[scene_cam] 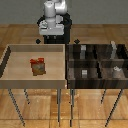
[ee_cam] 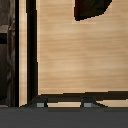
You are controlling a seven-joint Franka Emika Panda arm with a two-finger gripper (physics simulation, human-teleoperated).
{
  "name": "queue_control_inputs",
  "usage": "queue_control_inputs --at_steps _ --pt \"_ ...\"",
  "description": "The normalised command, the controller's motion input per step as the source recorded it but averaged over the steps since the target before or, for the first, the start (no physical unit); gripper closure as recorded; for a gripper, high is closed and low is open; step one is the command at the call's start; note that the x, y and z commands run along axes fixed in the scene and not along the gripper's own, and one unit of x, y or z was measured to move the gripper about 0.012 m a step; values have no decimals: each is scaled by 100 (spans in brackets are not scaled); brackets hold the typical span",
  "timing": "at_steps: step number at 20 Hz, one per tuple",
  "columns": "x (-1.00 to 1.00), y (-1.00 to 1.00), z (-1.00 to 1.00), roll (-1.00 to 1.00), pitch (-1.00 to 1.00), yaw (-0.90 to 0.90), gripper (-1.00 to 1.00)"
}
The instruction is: Place the box of cereal into the appropriate compartment.
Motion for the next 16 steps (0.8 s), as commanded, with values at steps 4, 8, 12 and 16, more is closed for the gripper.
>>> queue_control_inputs --at_steps 4,8,12,16 --pt "0 0 0 0 0 0 -100" --pt "0 -25 0 0 0 0 -100" --pt "0 -100 0 0 0 0 -100" --pt "0 -100 0 0 0 0 -100"
